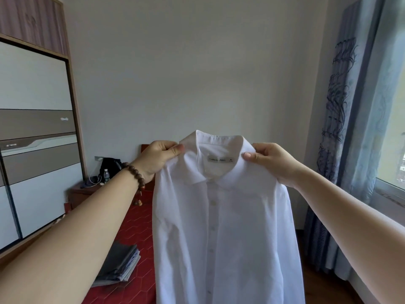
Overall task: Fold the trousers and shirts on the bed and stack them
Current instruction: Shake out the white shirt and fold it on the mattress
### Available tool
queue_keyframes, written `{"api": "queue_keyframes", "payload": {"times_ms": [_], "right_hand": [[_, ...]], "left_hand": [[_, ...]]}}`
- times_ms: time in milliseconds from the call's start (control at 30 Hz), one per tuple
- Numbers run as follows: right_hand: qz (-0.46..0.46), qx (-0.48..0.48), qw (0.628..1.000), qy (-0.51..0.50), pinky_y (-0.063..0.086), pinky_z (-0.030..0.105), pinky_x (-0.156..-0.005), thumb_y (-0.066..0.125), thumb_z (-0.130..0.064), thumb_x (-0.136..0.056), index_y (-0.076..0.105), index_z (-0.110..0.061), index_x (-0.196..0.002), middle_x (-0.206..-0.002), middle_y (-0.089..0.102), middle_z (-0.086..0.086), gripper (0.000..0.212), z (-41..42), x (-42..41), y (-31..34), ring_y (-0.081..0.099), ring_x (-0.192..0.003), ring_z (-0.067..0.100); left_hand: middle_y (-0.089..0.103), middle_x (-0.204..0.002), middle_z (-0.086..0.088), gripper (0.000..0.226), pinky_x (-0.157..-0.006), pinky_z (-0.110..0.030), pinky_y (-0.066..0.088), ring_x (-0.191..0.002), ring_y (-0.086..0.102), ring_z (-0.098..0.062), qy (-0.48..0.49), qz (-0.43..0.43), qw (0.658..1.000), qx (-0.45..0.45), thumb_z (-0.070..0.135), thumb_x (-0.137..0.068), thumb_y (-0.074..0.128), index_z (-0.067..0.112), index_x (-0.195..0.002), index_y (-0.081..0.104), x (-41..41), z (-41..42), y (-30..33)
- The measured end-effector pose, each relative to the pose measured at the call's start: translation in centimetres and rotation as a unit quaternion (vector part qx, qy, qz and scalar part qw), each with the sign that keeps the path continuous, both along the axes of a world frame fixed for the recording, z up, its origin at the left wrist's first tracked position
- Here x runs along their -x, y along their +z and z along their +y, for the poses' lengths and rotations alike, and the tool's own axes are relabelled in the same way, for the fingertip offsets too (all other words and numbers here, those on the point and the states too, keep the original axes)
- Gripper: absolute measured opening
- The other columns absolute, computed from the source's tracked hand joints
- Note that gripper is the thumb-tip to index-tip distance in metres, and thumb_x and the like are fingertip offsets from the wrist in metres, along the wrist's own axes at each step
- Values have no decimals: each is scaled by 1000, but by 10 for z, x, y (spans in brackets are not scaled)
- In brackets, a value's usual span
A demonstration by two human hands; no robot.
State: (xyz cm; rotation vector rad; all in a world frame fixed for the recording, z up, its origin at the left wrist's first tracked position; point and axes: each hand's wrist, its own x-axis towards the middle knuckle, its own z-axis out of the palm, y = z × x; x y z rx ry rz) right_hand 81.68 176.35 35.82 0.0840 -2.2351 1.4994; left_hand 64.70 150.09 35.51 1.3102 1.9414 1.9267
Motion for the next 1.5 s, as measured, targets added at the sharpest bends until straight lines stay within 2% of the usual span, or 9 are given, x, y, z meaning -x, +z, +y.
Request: {"api": "queue_keyframes", "payload": {"times_ms": [167,433,667,767,833,933,1167,1333,1500], "right_hand": [[-29,-45,998,-36,54,47,-82,80,-50,-64,70,-2,-98,-95,70,11,60,3,5,-10,66,-84,27],[5,-1,1000,-8,57,32,-73,76,-45,-70,77,-23,-96,-95,76,6,34,5,5,-6,73,-86,22],[34,-11,991,-128,56,26,-68,73,-33,-83,78,-31,-83,-81,76,-6,5,0,14,-10,72,-75,12],[48,-29,982,-179,36,18,-44,72,-29,-84,60,-21,-52,-50,55,-12,34,-1,19,-10,50,-43,10],[57,-23,981,-185,23,23,-48,72,-29,-83,41,-16,-52,-53,37,-2,45,-6,22,-8,33,-49,17],[68,-24,982,-176,20,31,-57,71,-29,-83,39,-8,-62,-65,29,7,44,-10,24,-2,28,-60,20],[62,12,990,-130,28,36,-65,73,-38,-82,44,7,-73,-70,41,9,54,3,26,-2,37,-66,22],[20,-45,995,-91,48,27,-63,74,-40,-80,72,-10,-86,-79,71,-8,30,15,24,-5,66,-65,15],[-7,-17,1000,-8,54,29,-63,83,-40,-64,74,-19,-85,-84,74,-1,31,33,16,-5,70,-72,18]], "left_hand": [[59,-82,-15,75,-73,-31,50,-75,58,-25,-51,1,986,156,62,-44,86,3,-83,62,-2,8,-10],[75,-92,-10,18,-75,-29,57,-84,72,-20,-179,-103,952,225,14,-70,82,8,-86,78,-11,9,-18],[69,-114,-11,83,-99,-35,48,-111,64,-23,-168,-100,958,208,66,-46,84,8,-104,72,-18,17,-31],[69,-113,-5,71,-111,-37,35,-119,58,-19,-78,-85,973,198,76,-37,79,25,-86,78,-18,25,-38],[71,-110,-7,53,-107,-35,40,-112,63,-18,-75,-91,974,194,61,-45,87,27,-85,78,-19,32,-43],[72,-108,-11,36,-87,-31,54,-101,69,-23,-114,-148,967,172,26,-65,87,12,-96,77,-21,40,-49],[73,-103,-13,34,-79,-33,56,-96,70,-26,-198,-212,957,28,12,-67,83,6,-99,75,-17,47,-56],[67,-71,-7,30,-82,-34,53,-79,65,-24,-12,-83,994,68,26,-53,89,11,-56,63,-4,53,-43],[76,-91,-2,53,-90,-28,52,-91,71,-16,-8,-6,994,109,49,-45,88,14,-83,77,14,37,-21]]}}
